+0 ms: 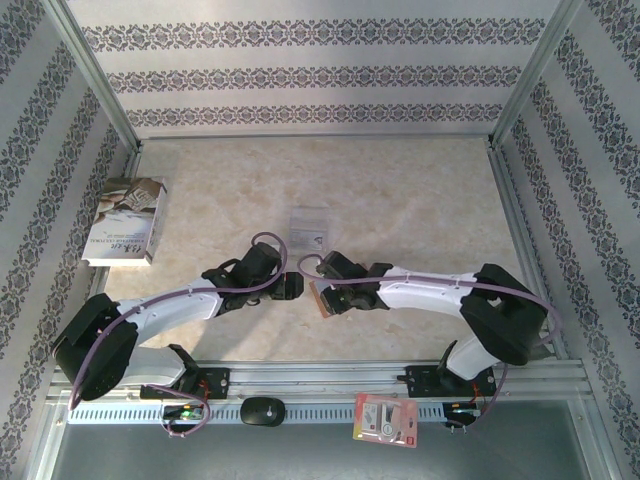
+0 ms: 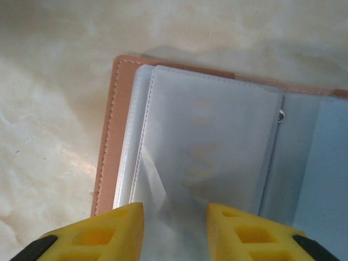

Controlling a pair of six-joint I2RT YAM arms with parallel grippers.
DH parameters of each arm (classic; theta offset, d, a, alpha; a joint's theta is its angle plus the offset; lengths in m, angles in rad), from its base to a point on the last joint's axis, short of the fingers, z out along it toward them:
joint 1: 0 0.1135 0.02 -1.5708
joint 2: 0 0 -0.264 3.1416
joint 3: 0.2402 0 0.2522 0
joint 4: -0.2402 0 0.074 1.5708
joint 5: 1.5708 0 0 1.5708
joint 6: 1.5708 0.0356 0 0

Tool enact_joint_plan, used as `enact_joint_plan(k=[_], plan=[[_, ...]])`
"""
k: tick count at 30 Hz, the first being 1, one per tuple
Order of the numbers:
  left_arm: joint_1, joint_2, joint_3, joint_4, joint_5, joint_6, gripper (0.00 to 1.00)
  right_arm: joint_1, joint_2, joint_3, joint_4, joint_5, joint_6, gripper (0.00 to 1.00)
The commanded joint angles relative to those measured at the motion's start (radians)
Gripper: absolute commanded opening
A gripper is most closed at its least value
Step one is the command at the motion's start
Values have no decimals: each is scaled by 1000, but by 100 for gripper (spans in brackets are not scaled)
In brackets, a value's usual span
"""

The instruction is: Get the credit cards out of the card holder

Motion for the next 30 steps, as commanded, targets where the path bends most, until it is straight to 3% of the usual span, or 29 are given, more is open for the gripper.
enact_joint_plan(k=[1,3,11,17,20,23,30], plan=[[12,-6,-26,-35,-10,8,79,20,42,41,-36,24,-21,35],[13,-4,-34,-22,-4,7,79,28,68,51,-46,26,-22,33],[13,5,-40,20,44,22,79,46,80,70,3,-59,2,2],[13,36,-34,57,108,42,78,39,48,82,70,-148,42,0],[13,56,-28,65,113,39,71,27,43,68,107,-196,74,0],[13,57,-34,72,92,25,67,11,26,36,157,-223,124,0],[13,22,-54,84,40,-12,66,-29,-16,-7,243,-259,195,0]])
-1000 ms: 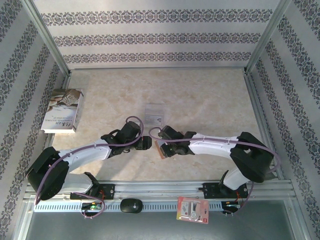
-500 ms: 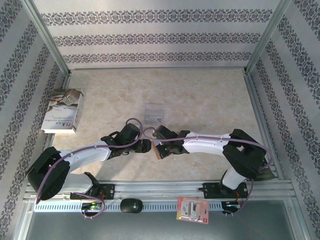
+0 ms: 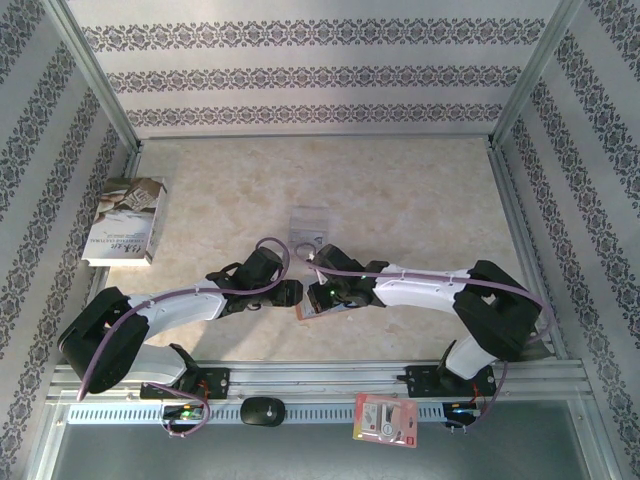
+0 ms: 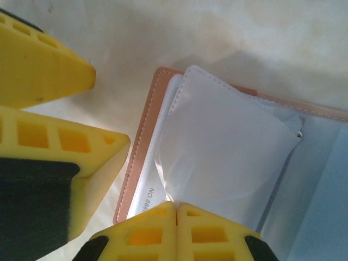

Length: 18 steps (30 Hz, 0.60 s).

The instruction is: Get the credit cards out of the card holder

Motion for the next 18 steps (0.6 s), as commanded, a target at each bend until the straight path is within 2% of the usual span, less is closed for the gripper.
enact_joint_plan(k=[1,6,9,12,15,18], plan=[[13,-31,-22,25,-42,-28,66,-16,-34,-21,74,-42,55,0],[31,-76,-80,88,-34,-70,67,-32,-35,-43,105,-65,76,0],[31,-45,-68,95,-3,-53,66,-39,-30,-51,125,-83,88,0],[31,-6,-58,116,25,-51,71,-47,-25,-56,142,-104,101,0],[31,44,-27,75,33,-38,71,-49,-27,-60,148,-106,106,0],[30,90,3,14,27,-26,67,-49,-31,-64,150,-105,108,0]])
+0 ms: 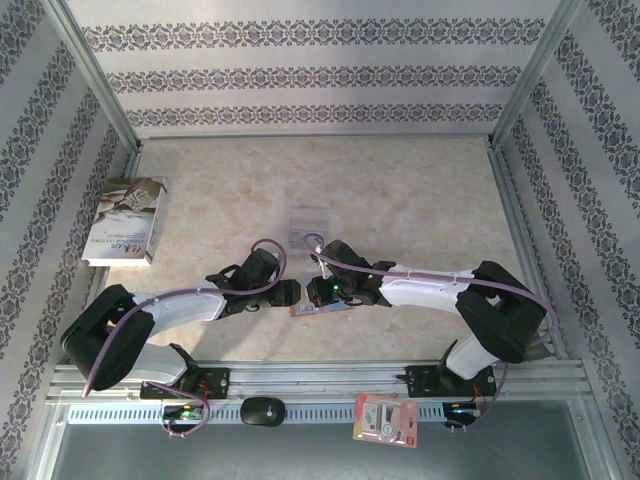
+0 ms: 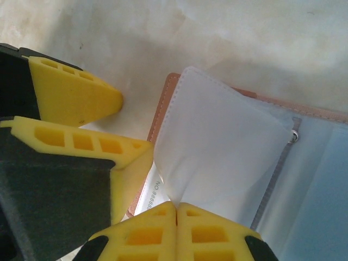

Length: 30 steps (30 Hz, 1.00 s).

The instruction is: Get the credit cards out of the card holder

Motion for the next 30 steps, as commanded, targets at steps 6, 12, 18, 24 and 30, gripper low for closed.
enact_joint_plan(k=[6,12,18,24,30], plan=[[-8,121,45,-22,66,25,70,-10,-16,-21,36,-21,24,0],[-42,60,50,-39,29,37,64,-15,-17,-28,47,-22,27,0],[-41,-62,68,-68,8,41,49,-14,-24,-41,58,-20,31,0],[-42,-22,36,-21,55,-8,34,-15,-25,-39,67,-15,34,0],[-48,32,34,21,88,-12,28,-14,-16,-38,80,-22,43,0]])
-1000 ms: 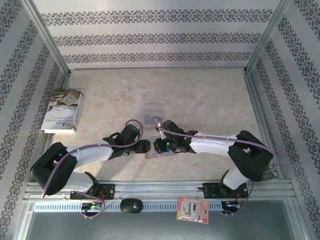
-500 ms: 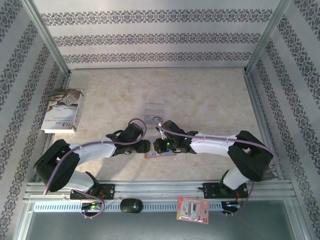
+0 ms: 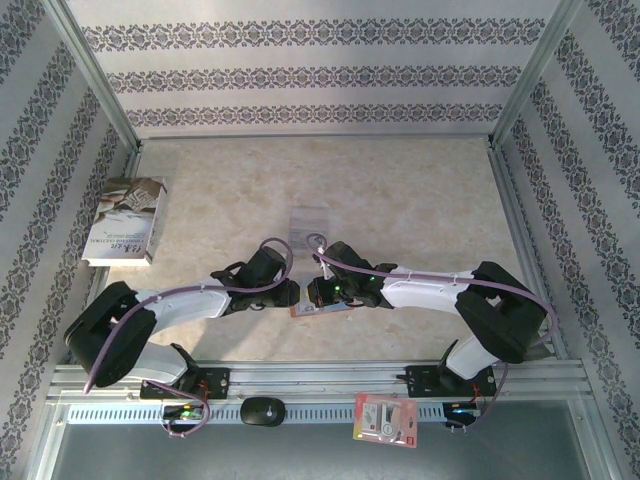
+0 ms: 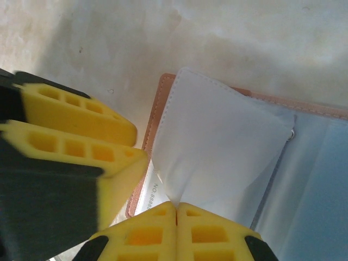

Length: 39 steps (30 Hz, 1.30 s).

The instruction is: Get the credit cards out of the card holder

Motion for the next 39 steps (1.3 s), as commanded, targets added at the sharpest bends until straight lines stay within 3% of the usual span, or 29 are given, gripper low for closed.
enact_joint_plan(k=[1,14,18,25,31,37,39], plan=[[-18,13,-6,53,32,-14,27,-6,-13,-6,29,-14,16,0],[-39,98,19,76,54,-13,17,-6,-8,-12,38,-13,24,0],[-39,144,39,20,45,-5,8,-6,-24,-20,15,20,34,0],[-39,159,33,-11,43,5,3,-16,-116,-67,-131,228,72,23],[-39,178,39,-1,57,6,1,-56,-198,-87,-313,401,72,30],[-39,164,44,-5,54,18,3,-61,-344,-64,-359,443,-37,38],[-39,161,44,-3,56,17,4,-55,-376,-60,-284,333,-84,36]])
